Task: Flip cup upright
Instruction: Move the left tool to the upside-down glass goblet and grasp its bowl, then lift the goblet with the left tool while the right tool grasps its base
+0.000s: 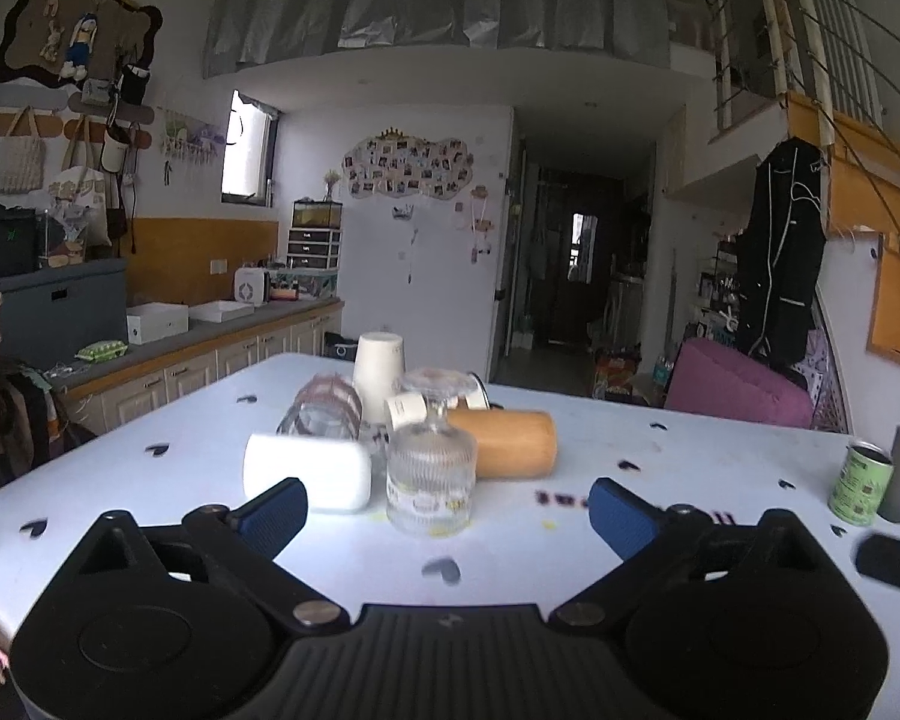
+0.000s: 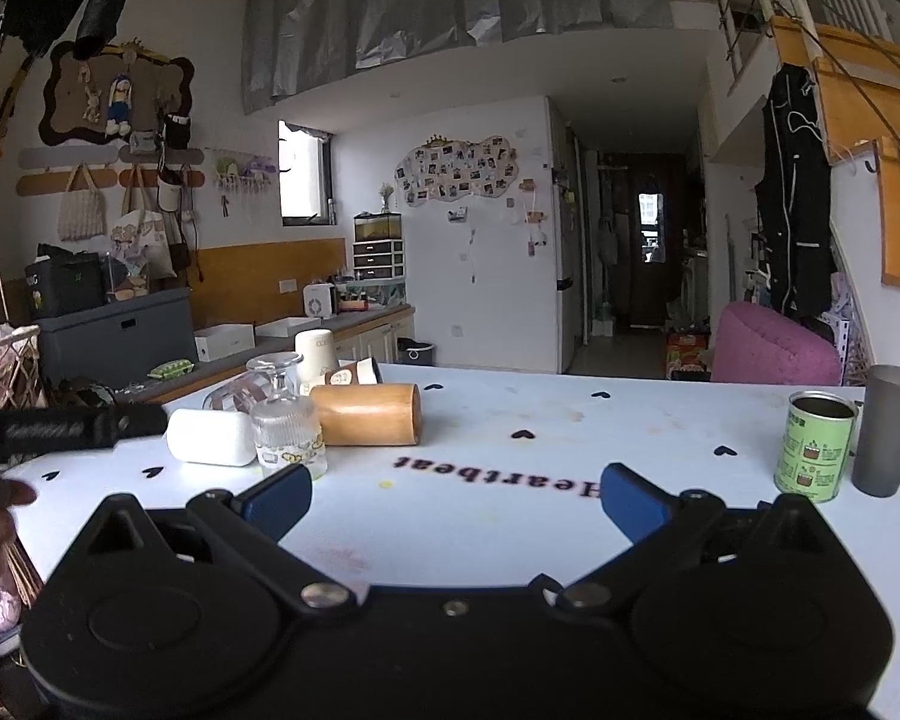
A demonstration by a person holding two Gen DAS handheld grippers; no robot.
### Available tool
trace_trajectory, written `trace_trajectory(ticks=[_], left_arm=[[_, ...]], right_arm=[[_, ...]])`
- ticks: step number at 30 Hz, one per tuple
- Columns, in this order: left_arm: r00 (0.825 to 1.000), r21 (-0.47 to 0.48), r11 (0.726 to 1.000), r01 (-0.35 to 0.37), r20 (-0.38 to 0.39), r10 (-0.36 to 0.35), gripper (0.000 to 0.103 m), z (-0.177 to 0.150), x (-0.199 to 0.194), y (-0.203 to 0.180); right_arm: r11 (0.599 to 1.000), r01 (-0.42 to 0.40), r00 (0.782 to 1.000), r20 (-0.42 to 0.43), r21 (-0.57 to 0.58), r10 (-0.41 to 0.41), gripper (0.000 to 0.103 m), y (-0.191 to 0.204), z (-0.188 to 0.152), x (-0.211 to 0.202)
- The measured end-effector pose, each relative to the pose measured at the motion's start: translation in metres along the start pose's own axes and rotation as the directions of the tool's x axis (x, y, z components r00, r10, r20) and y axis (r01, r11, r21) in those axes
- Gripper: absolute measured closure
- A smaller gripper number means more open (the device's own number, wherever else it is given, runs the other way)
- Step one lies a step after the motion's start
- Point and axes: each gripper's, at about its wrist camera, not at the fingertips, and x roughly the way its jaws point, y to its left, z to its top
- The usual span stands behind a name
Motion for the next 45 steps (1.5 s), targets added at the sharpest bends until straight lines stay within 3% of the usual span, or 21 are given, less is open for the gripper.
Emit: trace_trajectory(ticks=[2, 3, 10, 18, 27, 36, 42, 45], left_arm=[[1.0, -0.001, 1.0, 0.013, -0.002, -0.013, 0.007, 0.004, 0.015, 0.0], [1.0, -0.001, 1.0, 0.017, -0.016, -0.017, 0.01, 0.012, 0.027, 0.017], [0.997, 0.055, 0.998, 0.034, -0.069, -0.03, 0.02, 0.023, 0.103, 0.013], [0.99, 0.123, 0.991, 0.047, -0.135, -0.03, 0.021, 0.018, 0.165, 0.018], [0.99, 0.217, 0.974, 0.06, -0.14, -0.03, 0.023, 0.017, 0.191, 0.012], [0.99, 0.314, 0.949, 0.017, -0.136, 0.027, 0.029, 0.011, 0.201, 0.005], [0.99, 0.303, 0.953, 0.029, -0.141, 0.015, 0.03, 0.009, 0.201, 0.008], [0.989, 0.308, 0.949, 0.074, -0.148, -0.029, 0.03, 0.008, 0.195, 0.006]], right_arm=[[1.0, -0.009, 1.0, 0.0, 0.007, 0.009, 0.0, -0.001, -0.001, 0.0], [1.0, -0.015, 1.0, 0.0, 0.007, 0.015, 0.0, 0.0, -0.002, 0.0], [1.0, -0.015, 1.0, 0.006, 0.011, 0.015, 0.0, -0.002, -0.004, -0.001], [1.0, -0.01, 1.0, -0.001, 0.016, 0.01, 0.0, -0.004, -0.008, 0.0], [1.0, -0.015, 1.0, -0.005, 0.016, 0.015, 0.0, -0.006, -0.012, 0.001], [1.0, -0.015, 1.0, -0.007, 0.016, 0.015, 0.0, -0.006, -0.013, 0.003], [1.0, -0.014, 1.0, -0.006, 0.017, 0.014, 0.0, -0.006, -0.013, 0.003], [1.0, -0.014, 1.0, -0.006, 0.017, 0.014, 0.0, -0.006, -0.013, 0.003]])
